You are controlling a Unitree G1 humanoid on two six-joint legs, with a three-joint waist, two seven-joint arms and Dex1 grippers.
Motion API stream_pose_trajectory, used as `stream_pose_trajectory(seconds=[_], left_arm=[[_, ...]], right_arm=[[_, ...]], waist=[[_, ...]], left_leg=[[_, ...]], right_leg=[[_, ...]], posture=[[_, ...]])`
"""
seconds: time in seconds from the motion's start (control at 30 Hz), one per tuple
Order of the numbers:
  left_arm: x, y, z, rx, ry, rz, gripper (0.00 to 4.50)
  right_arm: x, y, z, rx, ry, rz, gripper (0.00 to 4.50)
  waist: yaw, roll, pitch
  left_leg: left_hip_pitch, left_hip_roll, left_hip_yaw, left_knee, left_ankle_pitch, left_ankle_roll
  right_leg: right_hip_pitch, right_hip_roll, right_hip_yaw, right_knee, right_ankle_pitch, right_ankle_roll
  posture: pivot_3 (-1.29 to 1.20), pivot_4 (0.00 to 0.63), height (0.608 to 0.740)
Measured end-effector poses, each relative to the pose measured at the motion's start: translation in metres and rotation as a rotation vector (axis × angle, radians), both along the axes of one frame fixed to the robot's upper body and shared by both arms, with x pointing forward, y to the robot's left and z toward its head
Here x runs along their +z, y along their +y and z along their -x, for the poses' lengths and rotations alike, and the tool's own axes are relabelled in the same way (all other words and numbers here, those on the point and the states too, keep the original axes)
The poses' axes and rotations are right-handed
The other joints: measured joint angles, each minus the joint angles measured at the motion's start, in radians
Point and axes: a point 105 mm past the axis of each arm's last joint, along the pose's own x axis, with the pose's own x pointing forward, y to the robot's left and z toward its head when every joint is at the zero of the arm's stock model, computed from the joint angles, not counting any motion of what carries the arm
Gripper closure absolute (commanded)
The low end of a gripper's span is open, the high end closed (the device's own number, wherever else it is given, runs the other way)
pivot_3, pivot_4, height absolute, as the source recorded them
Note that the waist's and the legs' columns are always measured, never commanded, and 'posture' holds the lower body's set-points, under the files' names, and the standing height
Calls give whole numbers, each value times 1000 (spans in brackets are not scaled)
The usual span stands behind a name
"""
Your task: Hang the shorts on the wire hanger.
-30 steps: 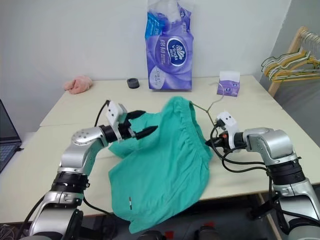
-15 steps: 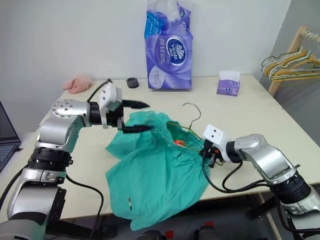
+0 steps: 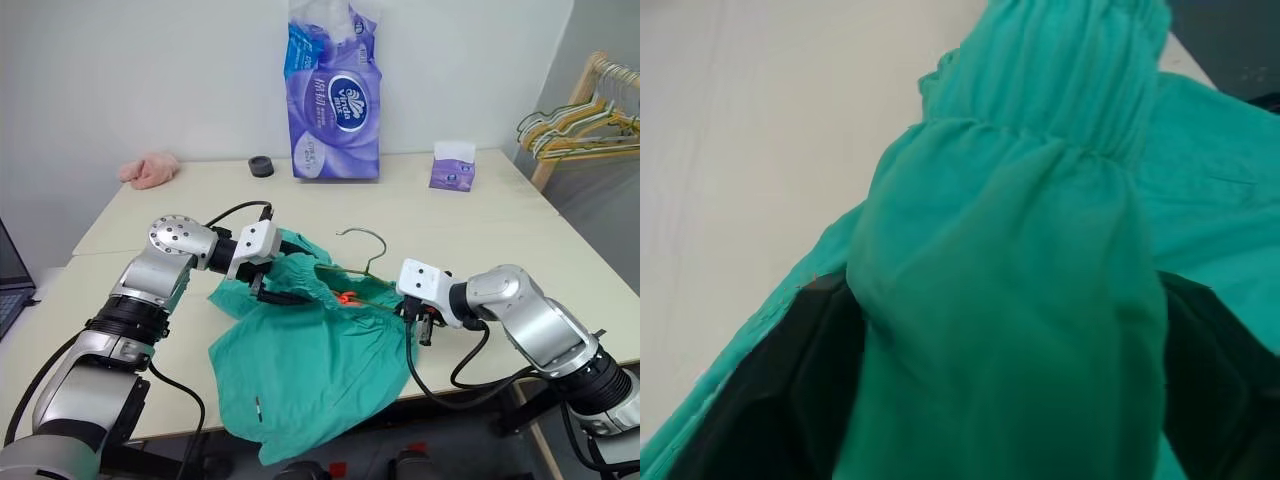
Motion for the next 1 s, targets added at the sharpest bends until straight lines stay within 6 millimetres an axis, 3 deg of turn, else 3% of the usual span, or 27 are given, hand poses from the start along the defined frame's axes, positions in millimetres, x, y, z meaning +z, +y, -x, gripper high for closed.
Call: stream_pose_trajectory(seconds=[0.33,0.53,0.63,0.83,0.9,1.0], left_arm=[[-12,-4,8,-25,40,10,4280],[-12,-7,12,-60,47,4,4416],[-11,-7,13,-63,50,3,4440],[-15,-18,16,-84,67,32,4473],[-15,-17,15,-70,66,34,4481],[-17,-15,13,-43,69,39,4483]], right_arm=[[-1,-5,-1,19,-51,49,4500],[0,-4,0,49,-60,59,4500],[2,-5,0,78,-98,80,3776],[11,-20,2,212,-206,189,1756],[13,-39,-2,175,-217,236,1136],[16,-87,-18,5,-258,309,75]], waist=[[-2,0,0],[-2,0,0],[-2,0,0],[-2,1,1],[-1,1,0],[1,0,0]], left_leg=[[0,0,0,2,0,0],[0,0,0,3,0,1],[0,0,0,3,-1,1],[0,0,1,4,-1,2],[0,0,1,4,-1,2],[0,0,1,4,-1,2]], right_leg=[[0,0,0,1,0,0],[1,0,0,1,0,0],[1,0,0,1,0,0],[1,0,0,0,1,1],[1,0,1,0,1,1],[2,0,1,0,1,1]], posture=[[-94,24,740],[-103,19,740],[-105,16,740],[-107,12,740],[-107,12,740],[-108,14,740]])
